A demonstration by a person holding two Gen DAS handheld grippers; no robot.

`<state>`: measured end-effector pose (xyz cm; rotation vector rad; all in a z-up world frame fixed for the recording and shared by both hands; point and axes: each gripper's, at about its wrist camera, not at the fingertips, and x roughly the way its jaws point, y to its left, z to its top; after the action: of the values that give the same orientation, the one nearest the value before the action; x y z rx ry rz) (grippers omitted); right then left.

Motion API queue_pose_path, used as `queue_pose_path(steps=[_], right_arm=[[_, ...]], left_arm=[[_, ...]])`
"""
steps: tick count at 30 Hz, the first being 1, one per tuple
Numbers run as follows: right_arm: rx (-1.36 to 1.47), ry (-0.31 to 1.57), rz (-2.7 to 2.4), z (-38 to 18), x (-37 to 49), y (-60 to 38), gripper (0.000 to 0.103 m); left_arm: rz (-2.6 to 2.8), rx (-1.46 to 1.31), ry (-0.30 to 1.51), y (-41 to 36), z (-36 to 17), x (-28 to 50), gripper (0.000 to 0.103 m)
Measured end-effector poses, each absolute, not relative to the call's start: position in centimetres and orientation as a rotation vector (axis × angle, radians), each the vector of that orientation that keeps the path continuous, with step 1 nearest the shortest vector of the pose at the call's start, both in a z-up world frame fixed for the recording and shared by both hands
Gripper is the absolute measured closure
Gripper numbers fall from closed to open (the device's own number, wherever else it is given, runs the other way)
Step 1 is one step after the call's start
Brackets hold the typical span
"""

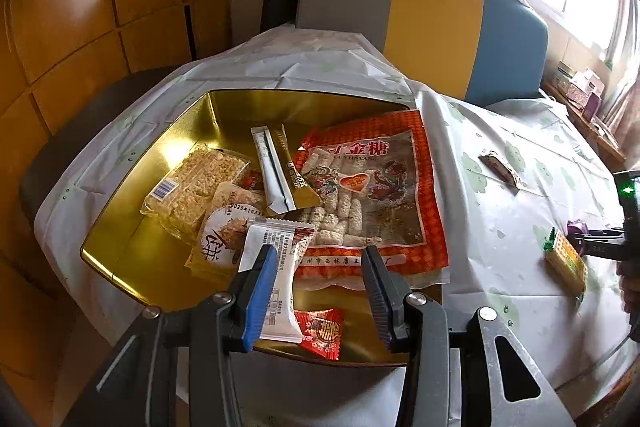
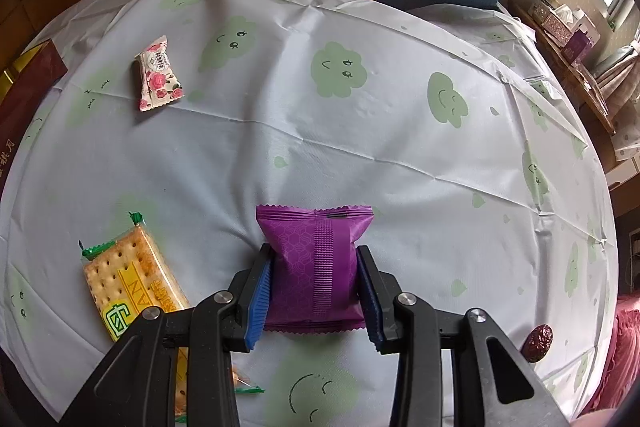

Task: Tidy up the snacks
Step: 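Carry the purple candy pack with the right tool over the tray and release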

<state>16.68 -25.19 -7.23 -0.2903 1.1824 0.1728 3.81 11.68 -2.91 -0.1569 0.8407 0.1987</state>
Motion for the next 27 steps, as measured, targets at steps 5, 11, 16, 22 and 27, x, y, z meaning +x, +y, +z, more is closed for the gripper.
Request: queue_pose_path(steps=[5, 11, 16, 22, 27], right_arm=[[-0.279, 1.184, 0.163, -7.2, 16.7, -25.3, 0.064], [-0.247, 1.222, 0.148, -7.1, 17.0, -25.7, 0.064], [-0.271, 1.237, 0.104, -7.0, 17.3, -25.2, 0.064], [-0.247, 1.230, 0.055, -6.5, 17.3, -25.2, 0.066], [-0.177, 1.195, 0.037, -4.8, 17.2, -25.6, 0.066]], left_arm=[[0.194, -0.164, 0.835, 11.8, -2.8, 3.5, 0.058], [0.189, -0.176, 0.825, 12.1, -2.7, 3.1, 0.058], [0.196, -0.194, 0.817, 12.5, -2.6, 2.7, 0.058], [0.213, -0.215, 0.810, 13.3, -2.4, 2.3, 0.058], [0.244, -0.240, 0.813, 14.4, -2.6, 2.2, 0.058]])
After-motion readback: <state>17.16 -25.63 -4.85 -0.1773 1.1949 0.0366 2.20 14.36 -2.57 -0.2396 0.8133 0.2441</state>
